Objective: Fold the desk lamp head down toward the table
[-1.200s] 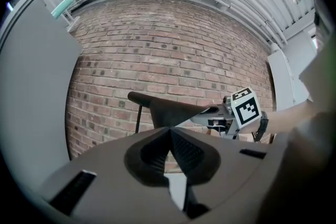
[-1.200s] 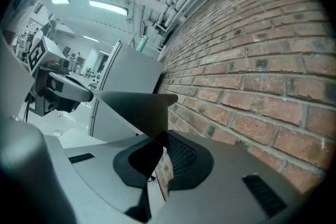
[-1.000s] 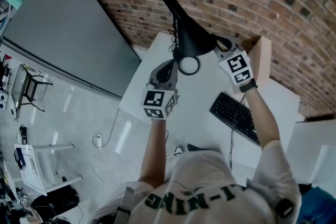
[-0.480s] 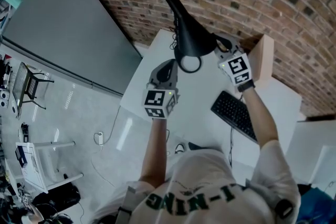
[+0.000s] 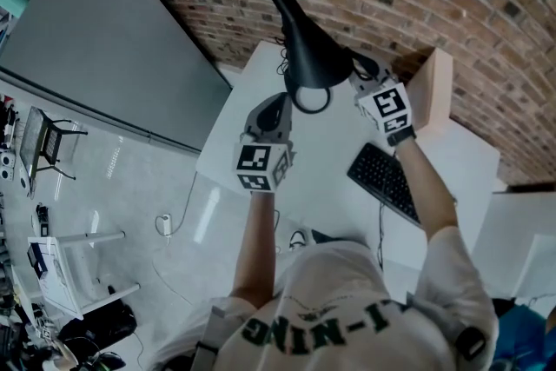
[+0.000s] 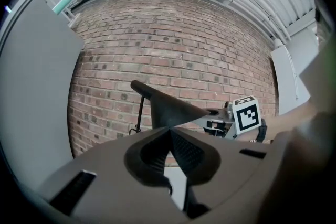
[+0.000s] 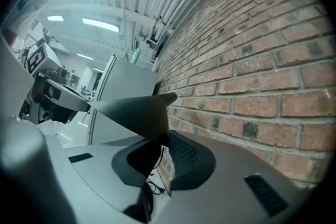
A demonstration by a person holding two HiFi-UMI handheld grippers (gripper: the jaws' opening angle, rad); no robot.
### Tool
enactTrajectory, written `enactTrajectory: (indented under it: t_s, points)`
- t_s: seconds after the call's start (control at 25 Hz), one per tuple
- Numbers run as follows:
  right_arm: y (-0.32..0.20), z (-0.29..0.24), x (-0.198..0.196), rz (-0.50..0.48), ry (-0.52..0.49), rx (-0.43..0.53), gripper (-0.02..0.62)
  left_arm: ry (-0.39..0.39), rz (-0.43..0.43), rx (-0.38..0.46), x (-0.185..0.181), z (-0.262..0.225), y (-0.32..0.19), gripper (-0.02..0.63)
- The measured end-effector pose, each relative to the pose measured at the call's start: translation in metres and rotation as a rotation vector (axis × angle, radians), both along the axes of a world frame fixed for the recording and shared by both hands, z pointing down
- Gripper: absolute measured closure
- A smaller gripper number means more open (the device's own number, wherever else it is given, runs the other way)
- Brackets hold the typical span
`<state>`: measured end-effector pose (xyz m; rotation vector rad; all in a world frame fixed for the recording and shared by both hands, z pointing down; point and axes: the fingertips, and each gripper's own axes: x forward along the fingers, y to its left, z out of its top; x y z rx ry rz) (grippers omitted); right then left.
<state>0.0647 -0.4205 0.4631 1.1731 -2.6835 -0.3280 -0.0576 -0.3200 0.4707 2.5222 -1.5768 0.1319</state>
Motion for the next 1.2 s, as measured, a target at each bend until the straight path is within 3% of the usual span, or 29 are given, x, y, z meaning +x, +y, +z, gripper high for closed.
enactTrajectory:
  t_s: [1.2]
  points:
    - [-0.012,0.035,-0.008,-0.029,0.034,-0.038,0.549,-0.020,0.002,-0.042,0.000,0.017,0.006,0.614]
